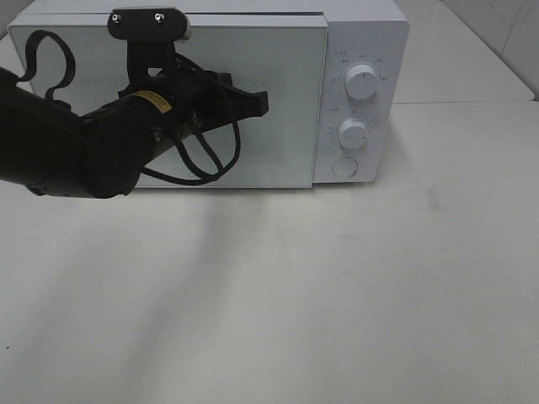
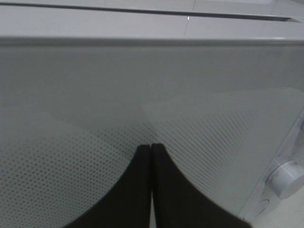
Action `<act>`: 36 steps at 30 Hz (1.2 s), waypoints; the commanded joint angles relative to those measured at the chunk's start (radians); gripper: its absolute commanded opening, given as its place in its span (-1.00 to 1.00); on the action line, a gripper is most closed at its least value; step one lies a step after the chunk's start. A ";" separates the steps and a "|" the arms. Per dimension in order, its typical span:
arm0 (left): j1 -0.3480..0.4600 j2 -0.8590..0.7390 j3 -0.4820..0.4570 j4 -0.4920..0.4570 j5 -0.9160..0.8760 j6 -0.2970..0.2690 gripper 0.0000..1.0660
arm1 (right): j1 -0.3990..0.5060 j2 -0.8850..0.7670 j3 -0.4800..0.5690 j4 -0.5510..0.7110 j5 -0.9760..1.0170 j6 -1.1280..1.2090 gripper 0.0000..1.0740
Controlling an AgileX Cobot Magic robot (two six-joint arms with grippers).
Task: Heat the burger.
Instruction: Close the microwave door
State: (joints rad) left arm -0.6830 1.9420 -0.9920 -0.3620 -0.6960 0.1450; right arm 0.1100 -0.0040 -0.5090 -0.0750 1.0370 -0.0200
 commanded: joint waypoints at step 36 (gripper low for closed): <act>-0.017 -0.203 0.009 -0.081 1.003 0.052 0.86 | 0.001 -0.026 0.003 -0.006 -0.005 0.007 0.42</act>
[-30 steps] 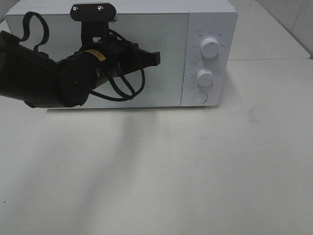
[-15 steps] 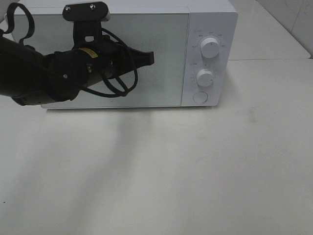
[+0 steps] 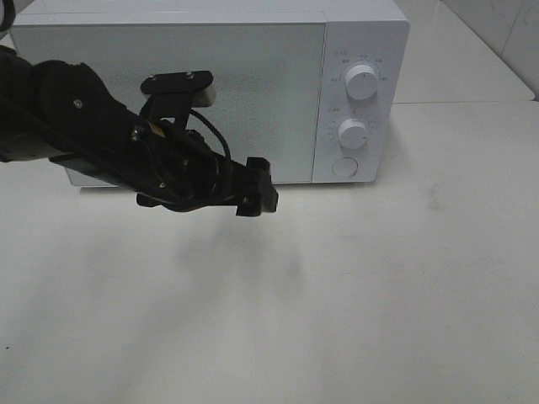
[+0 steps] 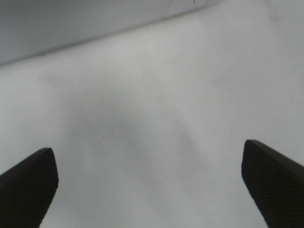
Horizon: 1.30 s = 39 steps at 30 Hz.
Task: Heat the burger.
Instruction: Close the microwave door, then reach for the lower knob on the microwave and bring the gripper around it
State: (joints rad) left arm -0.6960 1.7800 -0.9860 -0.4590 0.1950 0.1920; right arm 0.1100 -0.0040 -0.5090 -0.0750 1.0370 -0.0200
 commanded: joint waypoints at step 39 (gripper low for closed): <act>0.643 -0.545 0.037 0.320 1.036 -0.093 0.84 | 0.001 -0.026 0.003 -0.006 -0.005 0.007 0.42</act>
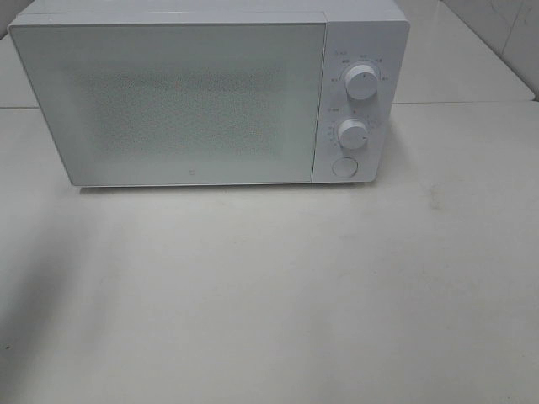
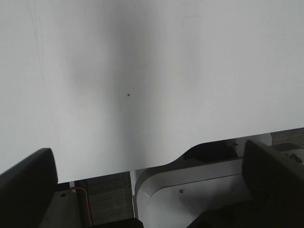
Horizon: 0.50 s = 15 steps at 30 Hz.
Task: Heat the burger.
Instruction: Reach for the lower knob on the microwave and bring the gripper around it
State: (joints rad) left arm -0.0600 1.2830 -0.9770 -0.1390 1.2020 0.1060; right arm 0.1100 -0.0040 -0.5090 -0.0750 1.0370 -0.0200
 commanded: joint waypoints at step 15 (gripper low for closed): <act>0.007 -0.444 0.335 0.065 -0.030 -0.011 0.84 | 0.001 -0.026 0.003 -0.006 -0.005 0.007 0.42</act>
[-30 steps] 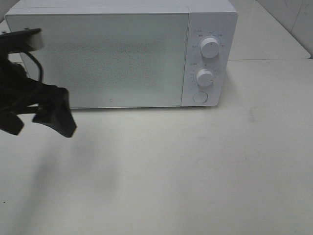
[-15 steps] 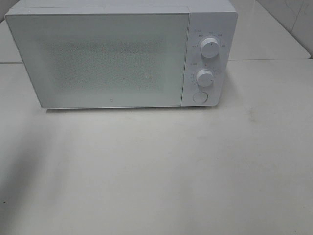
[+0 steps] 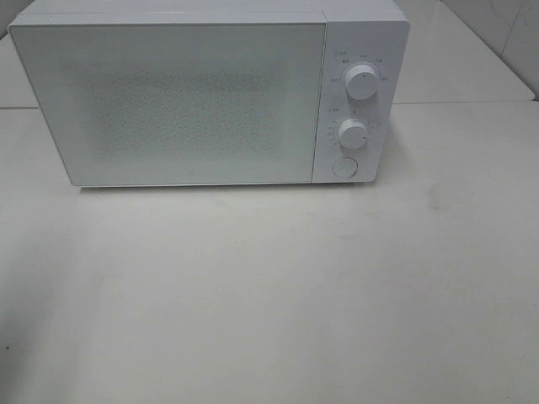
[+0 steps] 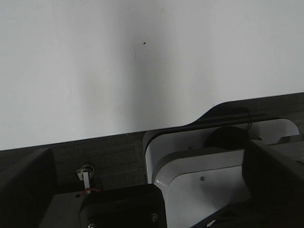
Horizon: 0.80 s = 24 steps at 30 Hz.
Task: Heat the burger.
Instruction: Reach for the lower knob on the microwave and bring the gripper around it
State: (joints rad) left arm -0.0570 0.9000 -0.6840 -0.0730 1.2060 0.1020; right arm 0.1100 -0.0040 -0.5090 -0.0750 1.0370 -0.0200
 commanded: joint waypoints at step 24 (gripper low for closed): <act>0.007 -0.550 0.186 -0.002 -0.168 -0.006 0.83 | 0.001 -0.026 0.003 -0.006 -0.005 0.007 0.42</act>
State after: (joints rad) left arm -0.0570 0.4040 -0.5030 -0.0660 1.0400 0.1020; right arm 0.1100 -0.0040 -0.5090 -0.0750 1.0370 -0.0200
